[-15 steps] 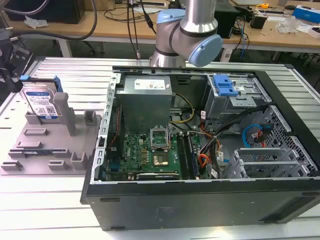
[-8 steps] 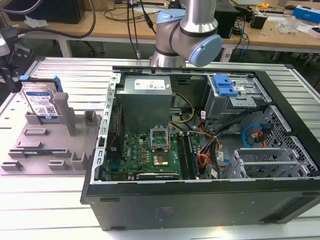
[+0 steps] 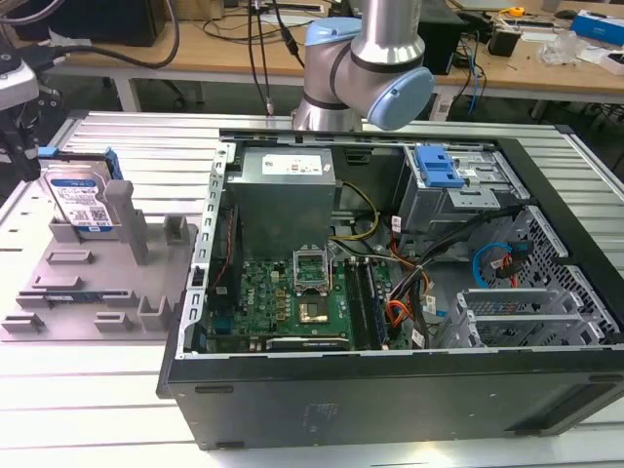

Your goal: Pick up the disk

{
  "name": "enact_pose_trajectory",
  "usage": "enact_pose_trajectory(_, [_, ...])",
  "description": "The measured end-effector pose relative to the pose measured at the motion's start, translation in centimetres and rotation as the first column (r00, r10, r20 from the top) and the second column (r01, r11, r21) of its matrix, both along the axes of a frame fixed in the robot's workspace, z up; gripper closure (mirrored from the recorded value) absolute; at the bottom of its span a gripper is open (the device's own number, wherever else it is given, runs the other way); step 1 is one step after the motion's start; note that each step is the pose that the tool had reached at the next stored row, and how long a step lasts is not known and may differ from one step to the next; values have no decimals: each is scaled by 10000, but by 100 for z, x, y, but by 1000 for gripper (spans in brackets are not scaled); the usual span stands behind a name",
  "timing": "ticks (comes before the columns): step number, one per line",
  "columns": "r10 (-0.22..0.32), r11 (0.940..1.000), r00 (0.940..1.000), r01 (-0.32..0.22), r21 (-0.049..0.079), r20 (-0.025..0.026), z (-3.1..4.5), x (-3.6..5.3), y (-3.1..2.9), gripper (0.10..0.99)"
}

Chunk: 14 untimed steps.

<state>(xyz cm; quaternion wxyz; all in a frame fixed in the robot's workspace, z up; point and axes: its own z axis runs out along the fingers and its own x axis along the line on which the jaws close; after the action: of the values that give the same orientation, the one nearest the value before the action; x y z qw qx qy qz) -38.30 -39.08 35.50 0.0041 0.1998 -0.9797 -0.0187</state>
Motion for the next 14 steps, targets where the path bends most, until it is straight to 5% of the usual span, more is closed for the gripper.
enact_pose_trajectory(3, [773,9970,9970,-773,1,0,-2,0,0,973])
enact_pose_trajectory(7, [1585,9874,9874,-1585,0,0,-3,0,0,788])
enact_pose_trajectory(8, [1875,9823,9823,-1875,1,0,-3,0,0,788])
enact_pose_trajectory(11, [2482,9687,9687,-2482,1,1,-7,0,0,604])
enact_pose_trajectory(14, [3084,9513,9513,-3084,0,0,-12,0,0,604])
